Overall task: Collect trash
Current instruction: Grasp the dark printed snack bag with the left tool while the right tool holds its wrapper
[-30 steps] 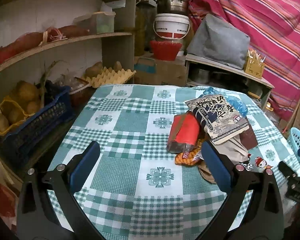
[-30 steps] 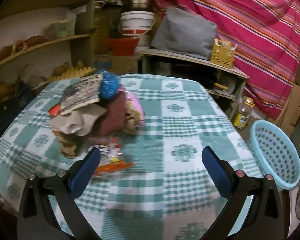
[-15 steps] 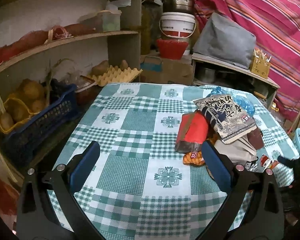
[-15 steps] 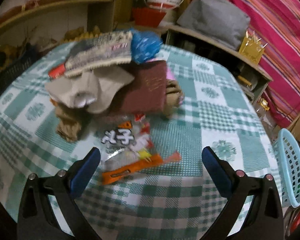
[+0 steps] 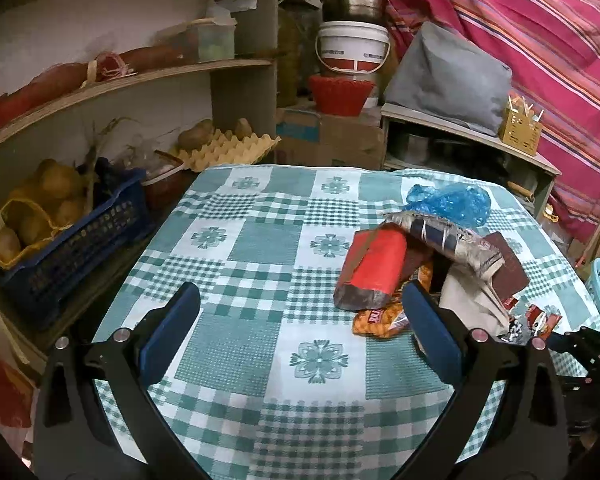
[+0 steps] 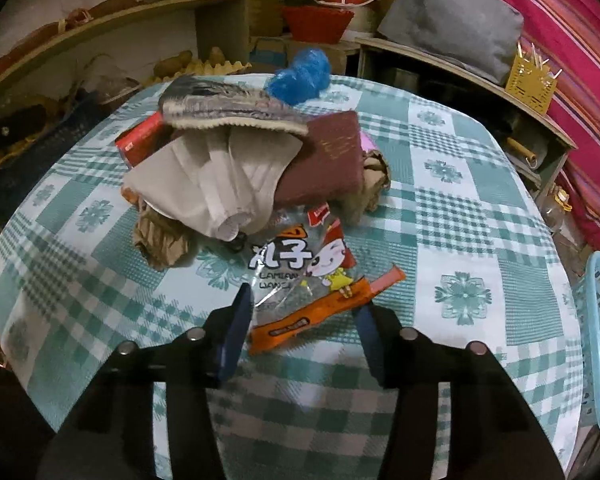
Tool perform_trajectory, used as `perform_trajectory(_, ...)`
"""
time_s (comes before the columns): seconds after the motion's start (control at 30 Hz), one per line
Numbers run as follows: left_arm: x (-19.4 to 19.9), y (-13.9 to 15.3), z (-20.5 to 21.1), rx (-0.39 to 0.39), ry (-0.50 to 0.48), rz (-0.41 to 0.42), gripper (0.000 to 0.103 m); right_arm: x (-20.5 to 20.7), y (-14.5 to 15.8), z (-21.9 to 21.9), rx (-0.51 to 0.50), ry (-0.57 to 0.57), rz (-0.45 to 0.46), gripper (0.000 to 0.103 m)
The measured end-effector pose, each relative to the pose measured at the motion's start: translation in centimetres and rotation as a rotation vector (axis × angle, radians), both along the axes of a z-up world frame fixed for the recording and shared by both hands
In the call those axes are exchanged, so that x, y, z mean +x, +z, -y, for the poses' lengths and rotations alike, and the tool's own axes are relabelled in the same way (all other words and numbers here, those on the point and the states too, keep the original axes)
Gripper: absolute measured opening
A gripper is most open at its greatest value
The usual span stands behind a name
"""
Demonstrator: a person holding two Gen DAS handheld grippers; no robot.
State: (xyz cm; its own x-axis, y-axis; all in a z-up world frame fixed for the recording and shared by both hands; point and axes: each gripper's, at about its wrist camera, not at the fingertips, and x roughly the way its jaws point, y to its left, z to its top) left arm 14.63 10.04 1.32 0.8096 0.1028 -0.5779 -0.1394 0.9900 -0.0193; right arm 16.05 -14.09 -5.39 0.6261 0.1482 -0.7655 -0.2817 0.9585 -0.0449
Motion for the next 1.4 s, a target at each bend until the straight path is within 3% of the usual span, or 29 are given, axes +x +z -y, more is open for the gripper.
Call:
perform_trajectory(0.3, 1.0, -0.2, 2.0, 0.005, -0.024, -0.01, 0.098, -0.1, 1.7, 5.1, -0.004, -0.046, -0.012, 0.045)
perform_trajectory(0.6, 1.9, -0.7, 3.8, -0.004, -0.06, -0.032, 0.098, 0.4, 4.2, 10.1, 0.02, -0.137, 0.065, 0.045)
perform_trajectory(0.77, 3.2, -1.3, 5.2, 0.023, -0.075, -0.068, 0.098, 0.9, 4.4, 11.2, 0.056, -0.15, 0.089, 0.045)
perform_trajectory(1.13, 7.9, -1.2, 8.9, -0.021, -0.15, -0.112, 0.098, 1.5, 4.5, 11.6, 0.089, -0.153, 0.119, 0.045)
perform_trajectory(1.3, 10.0, -2.3, 10.2, -0.094, -0.183, -0.174, 0.085, 1.6, 4.4, 12.7, 0.109, -0.178, 0.113, 0.045)
perform_trajectory(1.4, 10.6, -2.8, 10.8, -0.102, -0.191, -0.191, 0.072, 1.7, 4.4, 13.0, 0.116, -0.184, 0.111, 0.045)
